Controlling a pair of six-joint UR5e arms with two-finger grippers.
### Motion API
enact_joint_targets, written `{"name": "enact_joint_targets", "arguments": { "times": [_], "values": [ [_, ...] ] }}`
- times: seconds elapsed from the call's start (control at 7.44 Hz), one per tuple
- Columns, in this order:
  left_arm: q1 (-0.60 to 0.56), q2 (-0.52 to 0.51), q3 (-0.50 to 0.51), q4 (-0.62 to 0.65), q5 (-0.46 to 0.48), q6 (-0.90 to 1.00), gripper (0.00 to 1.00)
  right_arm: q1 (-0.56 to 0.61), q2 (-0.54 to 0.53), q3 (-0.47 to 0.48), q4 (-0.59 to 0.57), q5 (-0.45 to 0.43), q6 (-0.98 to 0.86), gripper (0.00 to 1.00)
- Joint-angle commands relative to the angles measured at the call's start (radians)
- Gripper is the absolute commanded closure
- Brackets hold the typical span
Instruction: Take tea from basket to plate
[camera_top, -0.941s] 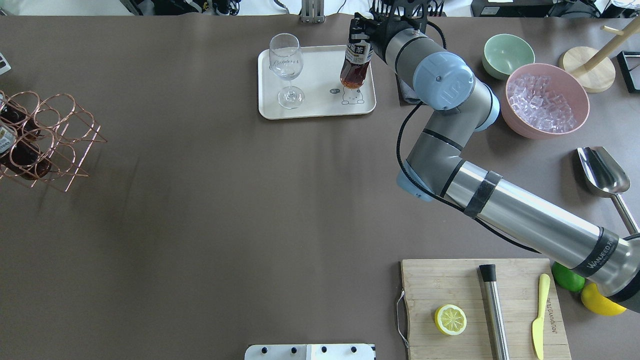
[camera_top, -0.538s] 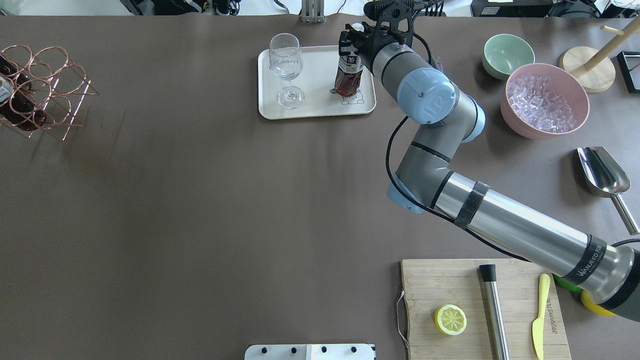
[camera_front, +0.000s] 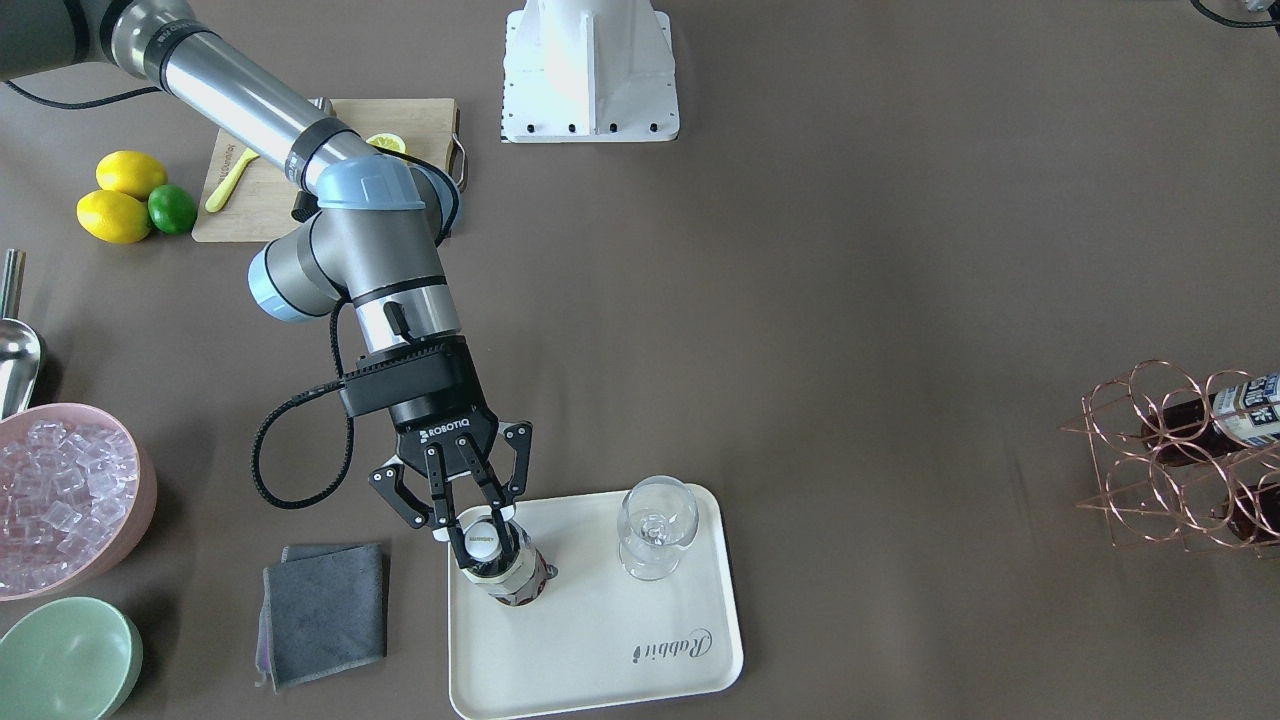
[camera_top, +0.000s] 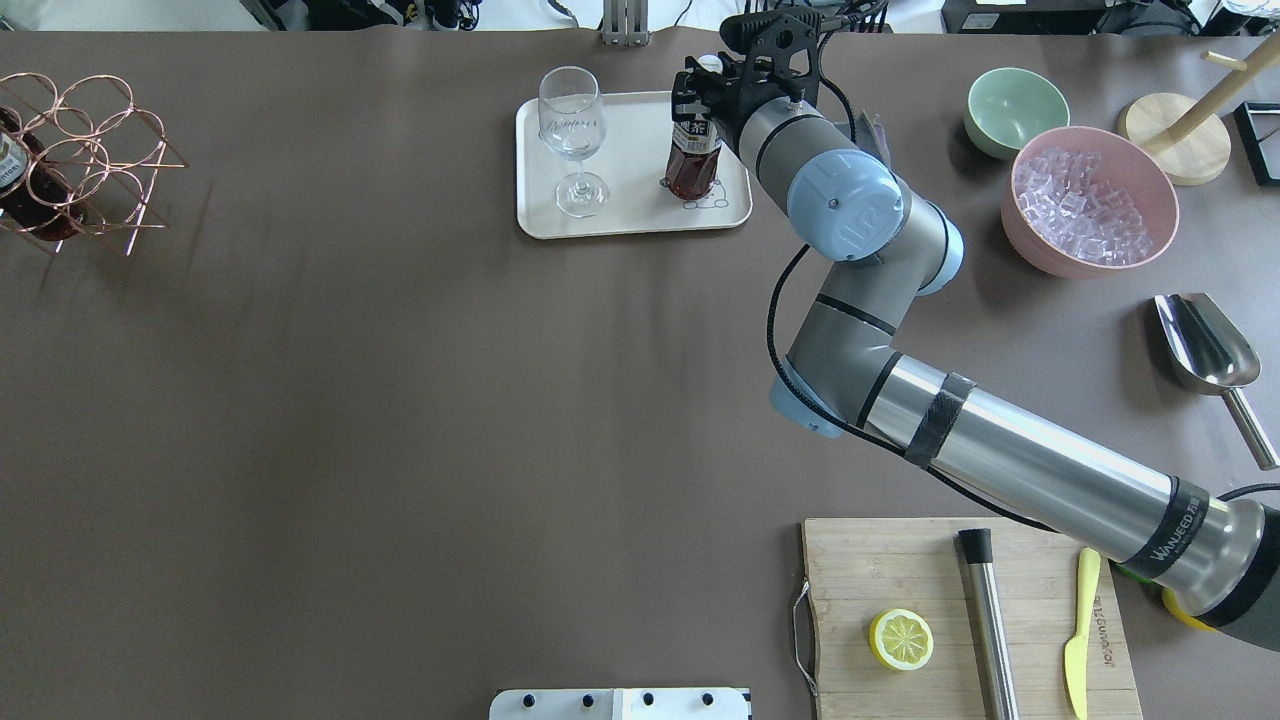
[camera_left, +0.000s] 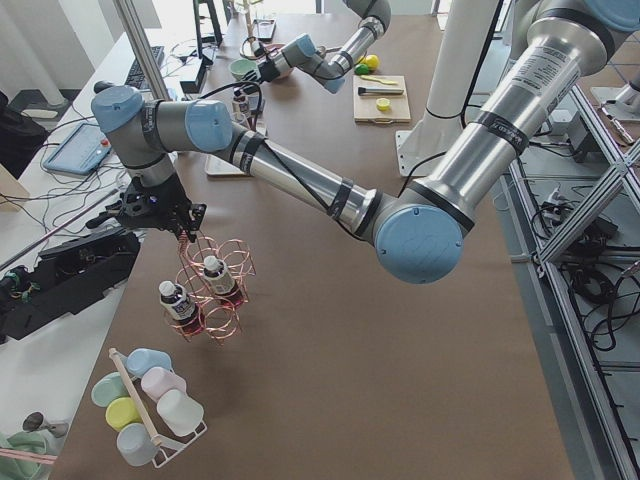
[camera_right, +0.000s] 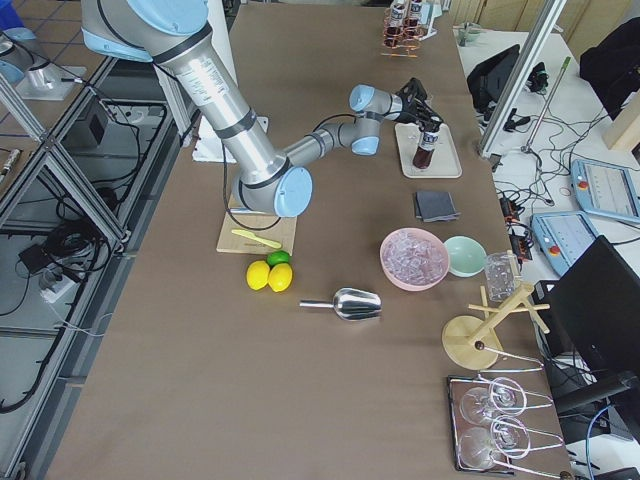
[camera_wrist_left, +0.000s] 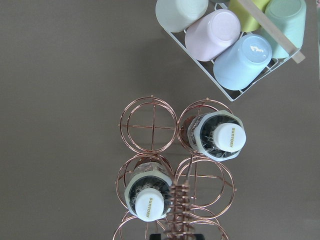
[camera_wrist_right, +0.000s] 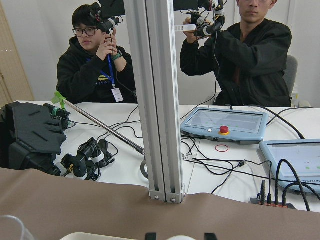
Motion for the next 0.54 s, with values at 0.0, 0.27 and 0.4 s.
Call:
{"name": "enact_joint_targets", "arguments": {
  "times": [0.0, 0.27, 0.4],
  "values": [
    [0.007, -0.016, 0.055, -0.066, 0.000, -0.089, 1.00, -0.011, -0.011, 0.032, 0.001, -0.012, 0.000, 0.00],
    [0.018, -0.025, 0.066, -0.082, 0.000, -0.121, 1.00, -0.011, -0.017, 0.049, 0.001, -0.012, 0.000, 0.00],
    [0.045, -0.025, 0.062, -0.082, 0.011, -0.136, 1.00, -0.010, -0.019, 0.067, -0.001, -0.009, -0.002, 0.00]
  ]
}}
